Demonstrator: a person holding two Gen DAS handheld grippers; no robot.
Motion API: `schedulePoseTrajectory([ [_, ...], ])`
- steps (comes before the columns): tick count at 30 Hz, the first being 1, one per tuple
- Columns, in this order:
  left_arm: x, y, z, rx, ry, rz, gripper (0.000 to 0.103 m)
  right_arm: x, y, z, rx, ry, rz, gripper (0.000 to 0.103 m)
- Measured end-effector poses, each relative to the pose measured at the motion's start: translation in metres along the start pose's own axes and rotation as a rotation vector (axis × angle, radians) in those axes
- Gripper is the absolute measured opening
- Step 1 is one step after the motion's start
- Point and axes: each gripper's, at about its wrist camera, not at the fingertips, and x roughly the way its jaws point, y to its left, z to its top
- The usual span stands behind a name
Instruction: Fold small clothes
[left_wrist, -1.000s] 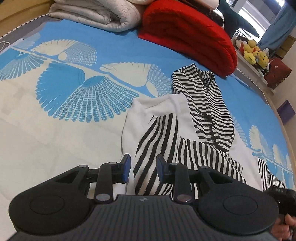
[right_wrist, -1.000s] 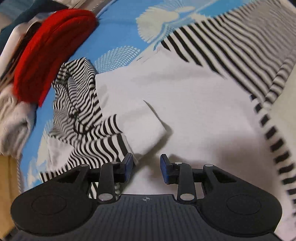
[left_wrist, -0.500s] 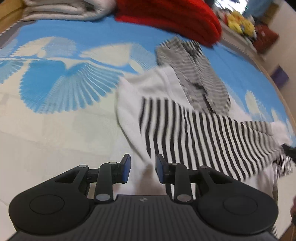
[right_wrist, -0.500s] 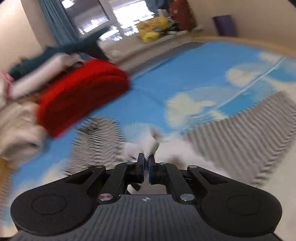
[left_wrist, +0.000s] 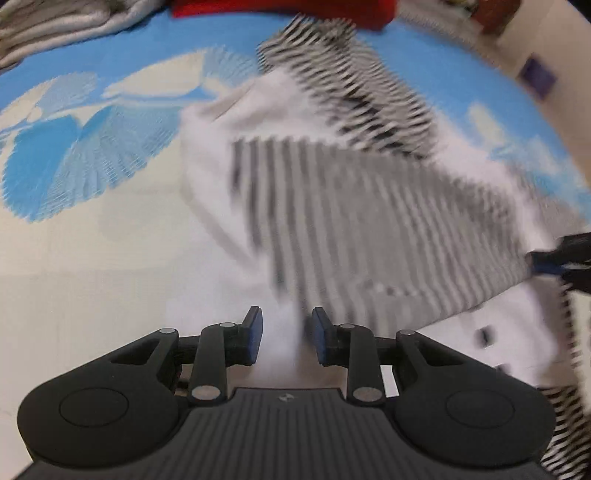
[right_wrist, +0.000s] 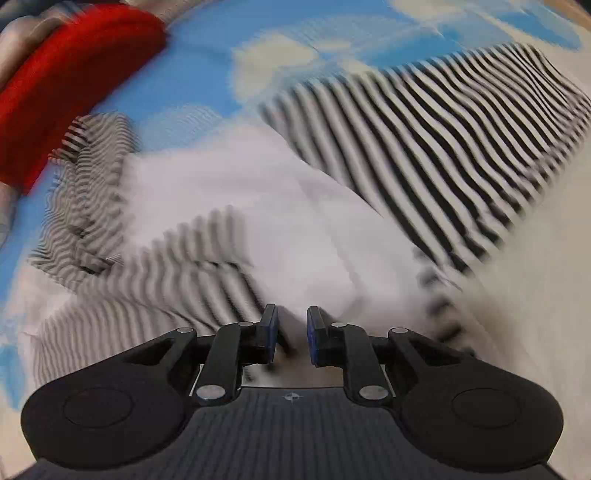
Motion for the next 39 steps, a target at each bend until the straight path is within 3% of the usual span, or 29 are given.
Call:
schedulePoseTrajectory([
  [1, 0.003, -0.003, -0.001, 0.007, 0.005, -0.025, 0.034, -0.003, -0.002, 0.001, 0.009, -0.008, 0.006, 0.017],
  [3, 0.022, -0.005, -0.008, 0.022, 0.102, 0.027, 0.034, -0.012, 0.005, 0.002, -0.03, -0.02, -0.002, 0.02],
  [7, 0.013, -0.012, -0.005, 0.047, 0.047, 0.05, 0.037, -0.038, -0.006, 0.013, -0.009, -0.071, 0.041, 0.023],
  [13, 0.003, -0.032, 0.0, 0.066, -0.028, 0.051, 0.039, -0.063, -0.034, 0.043, -0.009, -0.16, 0.026, 0.029],
  [25, 0.001, -0.043, 0.009, 0.047, -0.067, 0.034, 0.039, -0.085, -0.182, 0.107, 0.191, -0.288, -0.109, 0.03],
  [30, 0.003, -0.043, 0.01, 0.043, -0.068, 0.027, 0.039, -0.076, -0.241, 0.12, 0.329, -0.301, -0.112, 0.03],
  [39, 0.006, -0.043, 0.01, 0.042, -0.068, 0.024, 0.039, -0.038, -0.287, 0.129, 0.459, -0.298, -0.097, 0.029],
])
